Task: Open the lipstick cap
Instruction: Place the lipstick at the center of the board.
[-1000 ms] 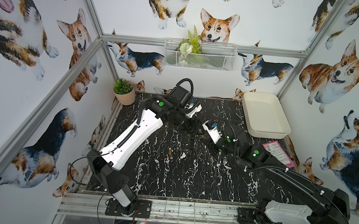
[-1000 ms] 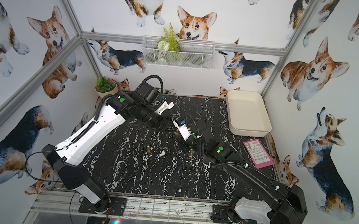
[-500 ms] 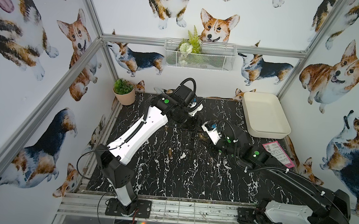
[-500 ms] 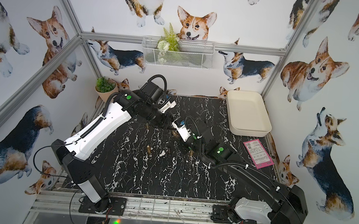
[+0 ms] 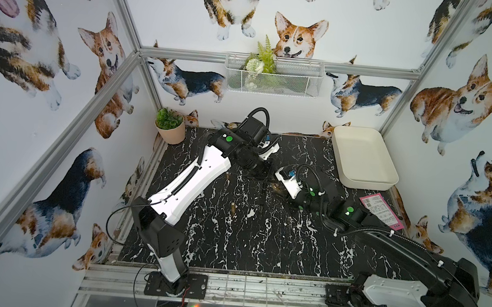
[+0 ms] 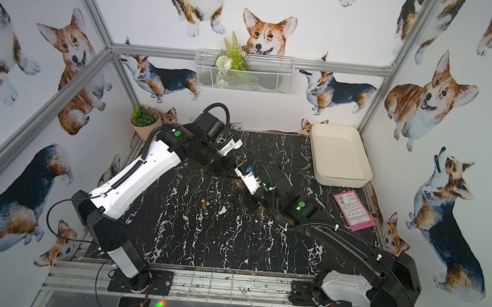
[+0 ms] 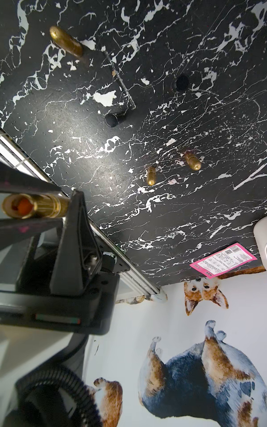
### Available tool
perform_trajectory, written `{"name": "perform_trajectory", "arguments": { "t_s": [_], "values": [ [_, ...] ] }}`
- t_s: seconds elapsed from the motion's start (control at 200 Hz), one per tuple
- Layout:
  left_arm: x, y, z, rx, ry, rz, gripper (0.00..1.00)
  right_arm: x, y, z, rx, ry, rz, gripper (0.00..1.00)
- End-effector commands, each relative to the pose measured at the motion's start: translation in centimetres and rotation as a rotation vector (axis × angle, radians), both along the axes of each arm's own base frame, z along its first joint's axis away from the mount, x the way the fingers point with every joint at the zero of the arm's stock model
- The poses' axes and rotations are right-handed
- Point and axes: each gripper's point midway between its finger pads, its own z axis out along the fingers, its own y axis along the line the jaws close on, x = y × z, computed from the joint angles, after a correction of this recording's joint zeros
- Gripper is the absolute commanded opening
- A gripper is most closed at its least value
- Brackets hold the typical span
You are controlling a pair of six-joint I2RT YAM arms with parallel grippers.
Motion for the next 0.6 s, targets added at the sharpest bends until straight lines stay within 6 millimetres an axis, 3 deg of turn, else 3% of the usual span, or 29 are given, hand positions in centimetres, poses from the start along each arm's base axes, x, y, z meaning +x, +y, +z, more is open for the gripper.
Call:
{"name": "perform_trajectory", "arguments": {
  "t_s": [0.0,0.22,0.285,0.4,0.46,0.54,0.591],
  "values": [
    [-0.57,0.62,-0.42,0.034,0.021,-0.010,0.11,0.33,0.39,1.10,0.022,-0.041,0.007,0.00],
    [-0.73,0.82,-0.43,0.044,0.023,-0.013,0.08,0.60,0.43,1.06,0.019,-0.038,-0.005,0.00],
    [-0.67,0.81,-0.26,0.042,0.018,-0.012,0.08,0.74,0.39,1.18,0.020,-0.038,-0.014,0.08],
    [-0.51,0.82,-0.12,0.048,0.014,-0.010,0.09,0.81,0.37,1.07,0.012,-0.032,-0.019,0.10],
    [-0.48,0.86,-0.01,0.052,0.010,-0.010,0.08,0.89,0.30,1.08,0.009,-0.033,-0.024,0.19],
    [-0.34,0.93,0.07,0.057,0.003,-0.008,0.09,0.89,0.25,1.13,0.010,-0.034,-0.027,0.22],
    [-0.16,1.05,0.08,0.064,-0.001,0.000,0.09,0.92,0.19,1.19,0.010,-0.035,-0.030,0.29]
  ]
}}
